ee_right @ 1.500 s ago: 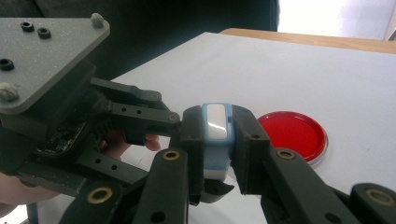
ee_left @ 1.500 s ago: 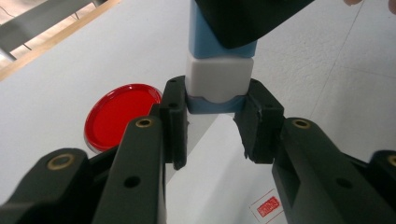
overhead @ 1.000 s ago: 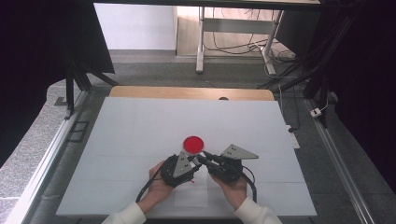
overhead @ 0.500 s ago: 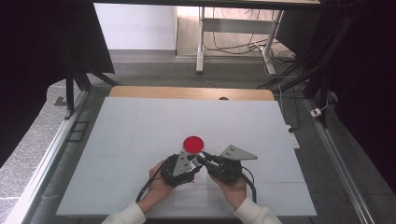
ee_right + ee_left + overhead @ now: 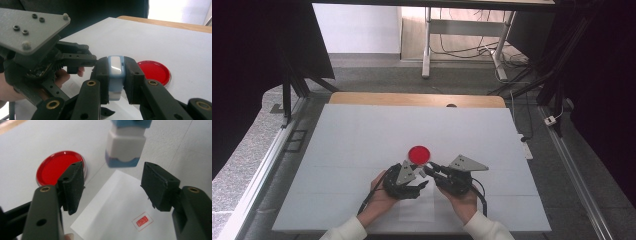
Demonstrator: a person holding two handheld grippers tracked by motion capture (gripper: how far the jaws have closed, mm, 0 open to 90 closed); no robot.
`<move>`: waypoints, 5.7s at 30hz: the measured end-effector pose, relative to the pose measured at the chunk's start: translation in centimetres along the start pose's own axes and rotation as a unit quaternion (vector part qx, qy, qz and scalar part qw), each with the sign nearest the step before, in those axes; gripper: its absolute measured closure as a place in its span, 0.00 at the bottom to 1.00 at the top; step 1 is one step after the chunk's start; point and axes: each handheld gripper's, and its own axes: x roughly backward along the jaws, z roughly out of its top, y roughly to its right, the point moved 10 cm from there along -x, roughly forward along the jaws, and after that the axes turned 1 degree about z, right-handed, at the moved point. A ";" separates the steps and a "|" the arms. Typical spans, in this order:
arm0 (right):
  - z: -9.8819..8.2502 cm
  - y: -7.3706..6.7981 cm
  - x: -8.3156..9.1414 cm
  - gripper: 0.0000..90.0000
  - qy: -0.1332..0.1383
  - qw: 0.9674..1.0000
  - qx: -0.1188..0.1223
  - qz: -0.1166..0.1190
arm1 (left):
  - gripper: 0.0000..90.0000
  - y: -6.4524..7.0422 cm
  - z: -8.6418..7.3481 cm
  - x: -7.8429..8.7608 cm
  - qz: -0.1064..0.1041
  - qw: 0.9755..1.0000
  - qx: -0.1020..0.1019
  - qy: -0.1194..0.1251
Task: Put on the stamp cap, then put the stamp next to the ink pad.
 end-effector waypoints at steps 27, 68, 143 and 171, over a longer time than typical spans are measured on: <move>0.2 2.4 0.9 0.83 -0.001 0.999 0.032 -0.023 | 0.35 -4.2 -5.3 7.0 0.010 0.997 0.074 -0.017; 0.3 8.6 -1.6 0.83 -0.029 0.995 0.039 -0.082 | 0.33 -7.1 -9.5 10.8 0.051 0.992 0.114 -0.021; -7.0 11.2 11.8 0.51 -0.071 0.988 0.066 -0.116 | 0.32 -6.9 -9.7 10.7 0.042 0.992 0.116 -0.024; -8.0 11.8 12.4 0.51 -0.088 0.987 0.076 -0.111 | 0.32 -7.1 -9.8 10.6 0.049 0.992 0.112 -0.028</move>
